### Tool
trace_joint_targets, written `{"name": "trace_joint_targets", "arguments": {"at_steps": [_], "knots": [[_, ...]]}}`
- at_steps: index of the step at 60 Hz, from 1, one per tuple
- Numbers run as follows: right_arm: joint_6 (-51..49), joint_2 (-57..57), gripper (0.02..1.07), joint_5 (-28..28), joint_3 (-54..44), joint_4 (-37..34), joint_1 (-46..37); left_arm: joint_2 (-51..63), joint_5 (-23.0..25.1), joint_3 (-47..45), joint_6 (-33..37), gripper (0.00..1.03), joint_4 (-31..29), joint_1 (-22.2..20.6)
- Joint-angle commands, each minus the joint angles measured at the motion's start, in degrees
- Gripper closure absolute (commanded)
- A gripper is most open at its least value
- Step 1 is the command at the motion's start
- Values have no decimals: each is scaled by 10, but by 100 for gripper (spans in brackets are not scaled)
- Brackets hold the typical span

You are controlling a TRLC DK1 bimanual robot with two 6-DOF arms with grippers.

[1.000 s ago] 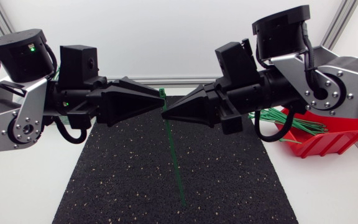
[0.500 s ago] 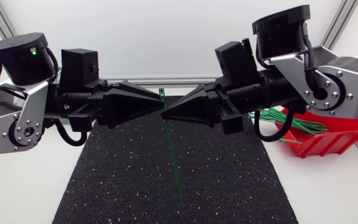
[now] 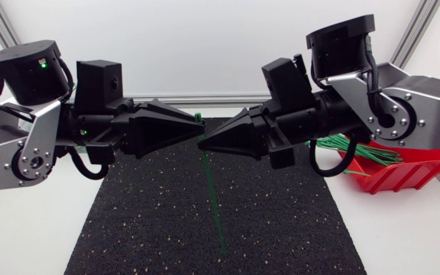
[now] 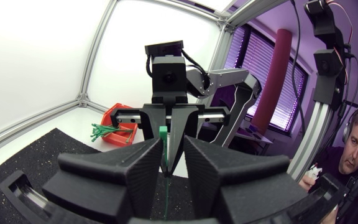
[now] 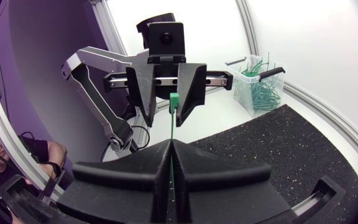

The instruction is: Take a green cable tie from the red box, thread the tail through the head to close it, then place it in the transparent bin on the left.

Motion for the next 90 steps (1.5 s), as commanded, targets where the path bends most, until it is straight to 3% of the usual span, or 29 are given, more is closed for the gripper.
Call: {"name": "trace_joint_targets", "arguments": {"at_steps": [1,34,77,90], "knots": [[11,5,101,-4,-14,9,-4,10,-1,-17,16,80,8,-3],[10,1,101,-4,-20,13,-8,10,-1,-24,40,84,8,-1],[11,-13,101,-6,-24,14,-10,10,-5,-23,47,100,-2,-5],[11,-14,101,-6,-25,14,-10,10,-5,-23,47,100,-6,-7]]}}
